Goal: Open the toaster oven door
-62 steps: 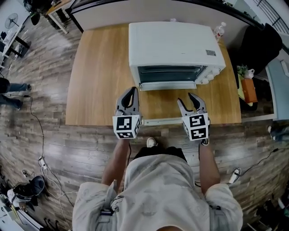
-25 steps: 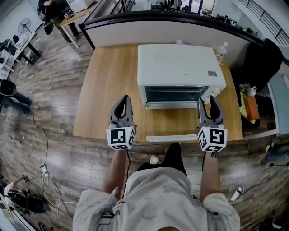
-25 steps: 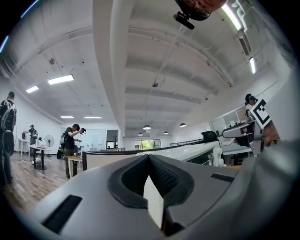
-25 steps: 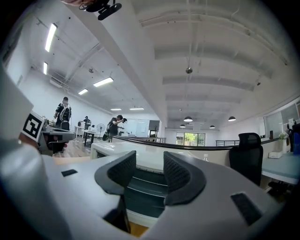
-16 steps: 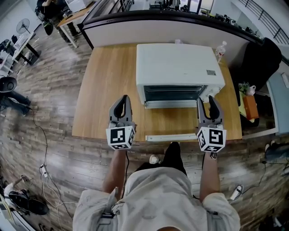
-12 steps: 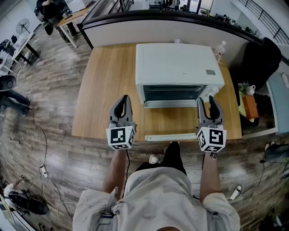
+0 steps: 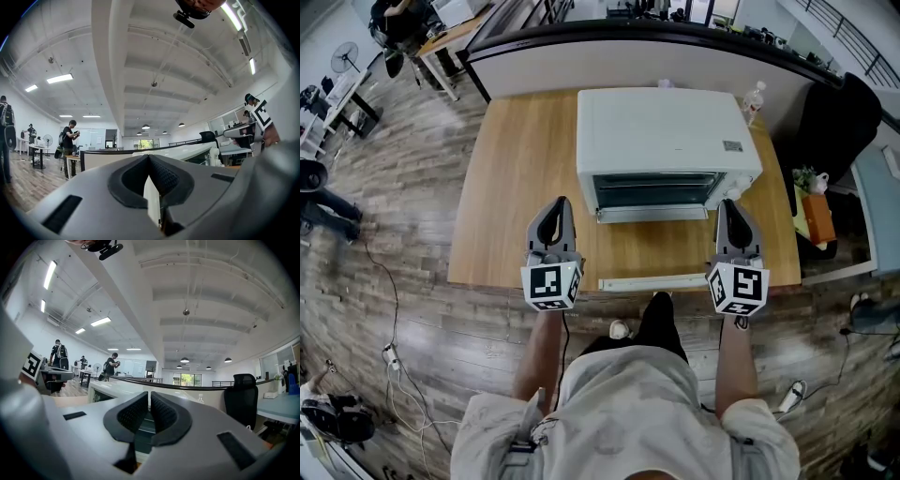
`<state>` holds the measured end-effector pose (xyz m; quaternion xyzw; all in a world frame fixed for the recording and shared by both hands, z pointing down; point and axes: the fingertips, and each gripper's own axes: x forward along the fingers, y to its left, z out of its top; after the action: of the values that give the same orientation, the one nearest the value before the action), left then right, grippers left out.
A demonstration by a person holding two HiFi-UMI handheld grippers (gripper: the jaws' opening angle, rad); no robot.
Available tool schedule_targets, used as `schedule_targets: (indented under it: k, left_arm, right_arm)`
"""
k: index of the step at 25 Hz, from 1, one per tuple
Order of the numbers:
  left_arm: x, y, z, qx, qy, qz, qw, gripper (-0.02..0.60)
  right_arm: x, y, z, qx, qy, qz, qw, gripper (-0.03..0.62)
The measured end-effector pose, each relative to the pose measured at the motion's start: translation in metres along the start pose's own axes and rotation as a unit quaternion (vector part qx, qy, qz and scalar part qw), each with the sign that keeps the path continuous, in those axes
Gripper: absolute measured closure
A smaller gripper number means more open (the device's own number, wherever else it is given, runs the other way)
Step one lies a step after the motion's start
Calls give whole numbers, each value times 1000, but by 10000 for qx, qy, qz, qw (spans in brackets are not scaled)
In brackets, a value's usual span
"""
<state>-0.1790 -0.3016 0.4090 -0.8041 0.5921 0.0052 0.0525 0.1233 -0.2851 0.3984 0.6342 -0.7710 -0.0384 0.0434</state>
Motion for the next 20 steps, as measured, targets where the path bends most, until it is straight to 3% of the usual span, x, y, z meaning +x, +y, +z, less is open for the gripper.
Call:
schedule_targets:
  k: [20]
  left_arm:
    - [-5,-11,-6,-34,30,-40,10000,575]
  right_arm:
    - [-8,-1,-9,-89,156,18,9998,569]
